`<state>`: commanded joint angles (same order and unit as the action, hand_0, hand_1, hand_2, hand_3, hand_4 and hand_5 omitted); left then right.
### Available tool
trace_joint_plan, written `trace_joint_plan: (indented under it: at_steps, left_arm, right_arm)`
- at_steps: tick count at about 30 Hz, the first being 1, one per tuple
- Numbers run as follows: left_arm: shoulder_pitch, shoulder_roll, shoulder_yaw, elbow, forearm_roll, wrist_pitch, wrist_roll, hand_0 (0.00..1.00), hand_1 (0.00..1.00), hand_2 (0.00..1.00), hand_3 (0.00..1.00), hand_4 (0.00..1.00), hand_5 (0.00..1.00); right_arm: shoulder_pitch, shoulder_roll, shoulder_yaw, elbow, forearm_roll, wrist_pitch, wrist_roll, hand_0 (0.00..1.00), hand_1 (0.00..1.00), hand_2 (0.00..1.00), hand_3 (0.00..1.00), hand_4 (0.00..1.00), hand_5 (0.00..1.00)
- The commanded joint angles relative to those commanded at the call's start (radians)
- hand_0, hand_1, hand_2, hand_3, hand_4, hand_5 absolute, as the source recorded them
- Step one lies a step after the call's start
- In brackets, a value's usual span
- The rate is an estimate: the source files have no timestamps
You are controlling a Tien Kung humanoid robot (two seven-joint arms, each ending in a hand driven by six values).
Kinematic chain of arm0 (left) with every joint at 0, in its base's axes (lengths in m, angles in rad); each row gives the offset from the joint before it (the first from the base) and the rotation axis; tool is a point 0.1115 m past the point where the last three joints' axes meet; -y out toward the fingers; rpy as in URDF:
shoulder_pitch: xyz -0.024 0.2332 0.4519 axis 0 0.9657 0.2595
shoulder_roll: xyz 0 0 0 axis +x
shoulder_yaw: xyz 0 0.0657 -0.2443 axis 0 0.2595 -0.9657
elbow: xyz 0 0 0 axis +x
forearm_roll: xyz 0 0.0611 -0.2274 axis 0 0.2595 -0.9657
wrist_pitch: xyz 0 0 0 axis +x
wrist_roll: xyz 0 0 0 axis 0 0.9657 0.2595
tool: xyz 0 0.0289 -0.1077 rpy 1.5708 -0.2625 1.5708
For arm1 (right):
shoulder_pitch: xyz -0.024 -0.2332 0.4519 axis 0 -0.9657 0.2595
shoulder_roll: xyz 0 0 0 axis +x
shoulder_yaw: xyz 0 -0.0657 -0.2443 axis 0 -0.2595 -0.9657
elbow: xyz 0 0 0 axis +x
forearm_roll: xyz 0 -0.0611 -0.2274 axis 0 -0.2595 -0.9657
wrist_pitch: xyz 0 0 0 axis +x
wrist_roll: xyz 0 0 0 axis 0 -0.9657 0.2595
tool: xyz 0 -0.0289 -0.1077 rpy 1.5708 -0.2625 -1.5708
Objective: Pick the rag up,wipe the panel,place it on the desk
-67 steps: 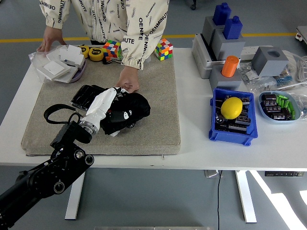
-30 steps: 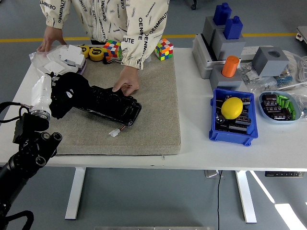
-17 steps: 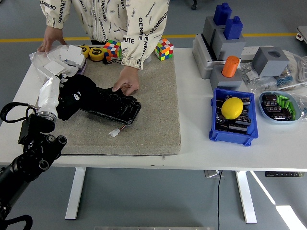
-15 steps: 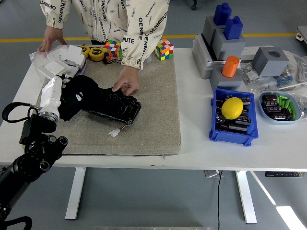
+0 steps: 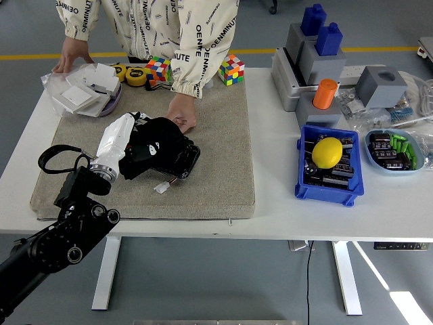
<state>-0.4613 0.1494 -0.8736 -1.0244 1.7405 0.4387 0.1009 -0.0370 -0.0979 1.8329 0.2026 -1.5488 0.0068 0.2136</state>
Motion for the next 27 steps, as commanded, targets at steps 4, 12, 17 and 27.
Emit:
trace_joint_plan:
  at_steps: [4,12,17,27]
  left_arm:
    - [-0.002,0.005,0.056,-0.032,-0.013,-0.004,0.005,0.244,0.317,0.394,0.56,0.698,0.002]
    - [-0.01,0.004,0.113,-0.054,-0.017,-0.009,0.016,0.244,0.318,0.391,0.56,0.699,0.002]
    - [-0.021,-0.006,0.089,-0.03,-0.005,-0.005,0.015,0.243,0.314,0.39,0.56,0.7,0.002]
    - [-0.051,-0.019,-0.058,0.102,0.065,0.012,0.008,0.241,0.313,0.389,0.56,0.701,0.002]
  right_arm:
    - [0.0,0.001,0.001,0.001,0.002,0.001,0.0,0.538,0.558,0.49,0.522,0.883,0.356]
    - [0.0,0.002,-0.001,0.003,0.006,0.001,0.001,0.538,0.559,0.49,0.521,0.882,0.355]
    - [0.0,0.002,-0.005,0.003,0.009,0.001,0.0,0.536,0.561,0.49,0.521,0.883,0.355]
    - [0.0,0.005,0.005,0.002,0.004,0.0,-0.001,0.537,0.557,0.49,0.522,0.884,0.353]
